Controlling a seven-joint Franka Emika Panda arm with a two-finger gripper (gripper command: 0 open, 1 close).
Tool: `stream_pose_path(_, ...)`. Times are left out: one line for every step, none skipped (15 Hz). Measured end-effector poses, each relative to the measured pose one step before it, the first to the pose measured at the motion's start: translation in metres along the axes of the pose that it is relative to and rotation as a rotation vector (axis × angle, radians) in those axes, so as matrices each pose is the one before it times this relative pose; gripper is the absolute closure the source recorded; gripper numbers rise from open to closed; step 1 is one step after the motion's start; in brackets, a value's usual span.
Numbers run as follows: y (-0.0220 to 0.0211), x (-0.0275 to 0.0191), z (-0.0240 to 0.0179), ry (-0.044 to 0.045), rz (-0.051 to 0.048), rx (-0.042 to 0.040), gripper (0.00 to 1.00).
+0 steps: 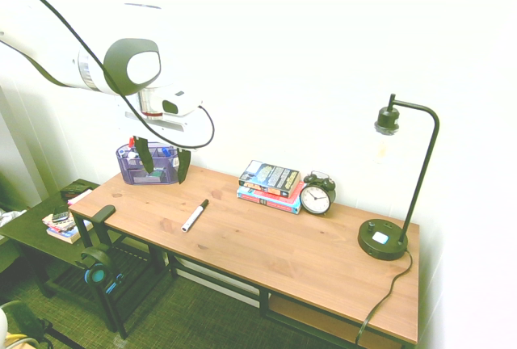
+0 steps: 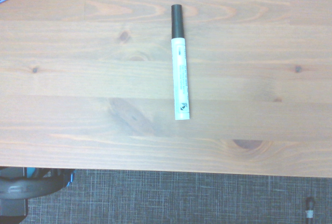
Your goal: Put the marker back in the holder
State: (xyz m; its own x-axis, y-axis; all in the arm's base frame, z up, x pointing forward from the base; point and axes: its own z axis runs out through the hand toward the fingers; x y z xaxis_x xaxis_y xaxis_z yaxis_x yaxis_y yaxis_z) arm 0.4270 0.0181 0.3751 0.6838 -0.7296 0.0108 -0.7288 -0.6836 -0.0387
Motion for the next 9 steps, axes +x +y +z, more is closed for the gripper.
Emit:
stream_pose_path(-0.00010,0.00017,0.00045,-0.00053,0.00014,-0.00044,0.00)
stream_pose_path(-0.00185,-0.00022,0.00072,0.00591,-0.00306,0.00537,0.00)
stream_pose_path(-0.00547,-0.00146,0.00270,0.01122,-0.00486,0.01100,0.00)
stream_pose_path(-0.00626,-0.00196,0.00659,0.00647,-0.00455,0.00711,0.00)
stream_pose_path(-0.00667,-0.00277,0.01080,0.00018,-0.00523,0.00124,0.00)
stream_pose_path(-0.00544,-0.00167,0.01329,-0.00448,-0.00524,0.00070,0.00)
stream_pose_path(-0.00349,0.00084,0.01326,-0.00310,-0.00245,0.00454,0.00)
stream_pose_path(-0.00189,0.00249,0.01397,0.00035,-0.00367,0.00490,0.00)
stream_pose_path(-0.00043,0.00364,0.01467,0.00300,-0.00508,0.00341,0.00)
